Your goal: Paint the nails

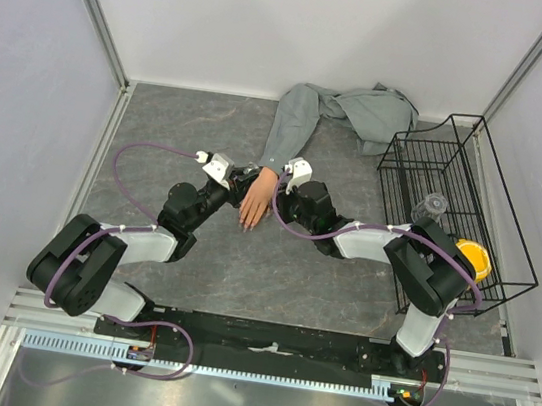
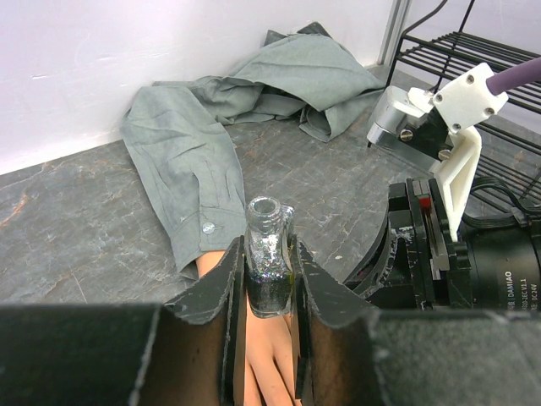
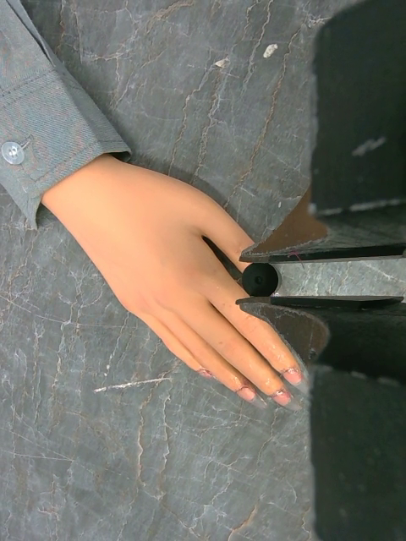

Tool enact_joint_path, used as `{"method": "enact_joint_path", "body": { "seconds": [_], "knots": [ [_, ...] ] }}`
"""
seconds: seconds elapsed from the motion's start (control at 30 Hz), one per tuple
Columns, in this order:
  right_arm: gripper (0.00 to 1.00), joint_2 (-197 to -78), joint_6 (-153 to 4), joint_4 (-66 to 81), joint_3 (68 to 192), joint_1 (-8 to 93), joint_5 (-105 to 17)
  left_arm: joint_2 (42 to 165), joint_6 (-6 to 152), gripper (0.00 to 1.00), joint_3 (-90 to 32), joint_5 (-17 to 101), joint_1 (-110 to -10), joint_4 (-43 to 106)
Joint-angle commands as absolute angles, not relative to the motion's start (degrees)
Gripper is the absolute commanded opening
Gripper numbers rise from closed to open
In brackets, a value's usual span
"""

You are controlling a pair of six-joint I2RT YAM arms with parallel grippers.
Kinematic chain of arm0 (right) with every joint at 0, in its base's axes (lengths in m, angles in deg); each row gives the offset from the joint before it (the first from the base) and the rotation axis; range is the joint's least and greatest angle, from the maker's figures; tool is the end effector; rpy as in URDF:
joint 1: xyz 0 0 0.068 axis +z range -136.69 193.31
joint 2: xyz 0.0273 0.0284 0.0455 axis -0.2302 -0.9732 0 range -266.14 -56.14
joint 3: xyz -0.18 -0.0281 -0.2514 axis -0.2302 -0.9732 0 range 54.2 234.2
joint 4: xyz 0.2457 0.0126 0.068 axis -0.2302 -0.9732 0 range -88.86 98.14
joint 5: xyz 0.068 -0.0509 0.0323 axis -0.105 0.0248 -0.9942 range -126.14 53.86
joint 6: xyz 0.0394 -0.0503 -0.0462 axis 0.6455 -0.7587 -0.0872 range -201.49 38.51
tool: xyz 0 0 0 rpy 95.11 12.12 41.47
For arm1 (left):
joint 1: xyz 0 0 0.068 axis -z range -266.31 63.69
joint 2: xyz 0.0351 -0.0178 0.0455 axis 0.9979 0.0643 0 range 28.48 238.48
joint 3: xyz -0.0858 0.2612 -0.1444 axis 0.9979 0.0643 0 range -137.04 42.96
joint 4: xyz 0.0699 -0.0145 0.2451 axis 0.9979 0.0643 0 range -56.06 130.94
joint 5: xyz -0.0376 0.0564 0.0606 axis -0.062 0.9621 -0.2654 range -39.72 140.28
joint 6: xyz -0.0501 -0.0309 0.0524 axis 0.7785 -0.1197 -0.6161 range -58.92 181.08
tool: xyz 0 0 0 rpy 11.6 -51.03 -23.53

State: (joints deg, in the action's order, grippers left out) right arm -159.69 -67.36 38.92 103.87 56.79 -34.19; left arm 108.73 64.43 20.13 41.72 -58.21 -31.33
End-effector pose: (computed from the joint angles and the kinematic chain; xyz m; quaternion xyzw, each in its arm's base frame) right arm 0.2991 0.2806 0.1951 -0.2023 0.8094 0.2532 0.4897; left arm 0.2486 -0.1442 0.2626 0.1954 0.6279 -0.2510 0.7104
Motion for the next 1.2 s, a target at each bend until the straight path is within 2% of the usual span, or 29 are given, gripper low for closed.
{"method": "enact_joint_path", "body": {
  "seconds": [0.0, 0.77, 1.17],
  "knots": [
    [0.00, -159.85, -66.99, 40.92, 105.53, 56.64, -34.91, 108.99, 62.39, 0.02, 19.76, 42.28, -58.01, -34.52],
    [0.00, -158.79, -64.97, 41.80, 103.42, 57.69, -37.81, 108.82, 62.31, 0.02, 19.85, 42.37, -58.01, -34.44],
    [0.00, -158.53, -66.37, 38.91, 105.00, 57.08, -33.42, 109.08, 62.39, 0.02, 19.76, 42.11, -58.01, -34.44]
  ]
}}
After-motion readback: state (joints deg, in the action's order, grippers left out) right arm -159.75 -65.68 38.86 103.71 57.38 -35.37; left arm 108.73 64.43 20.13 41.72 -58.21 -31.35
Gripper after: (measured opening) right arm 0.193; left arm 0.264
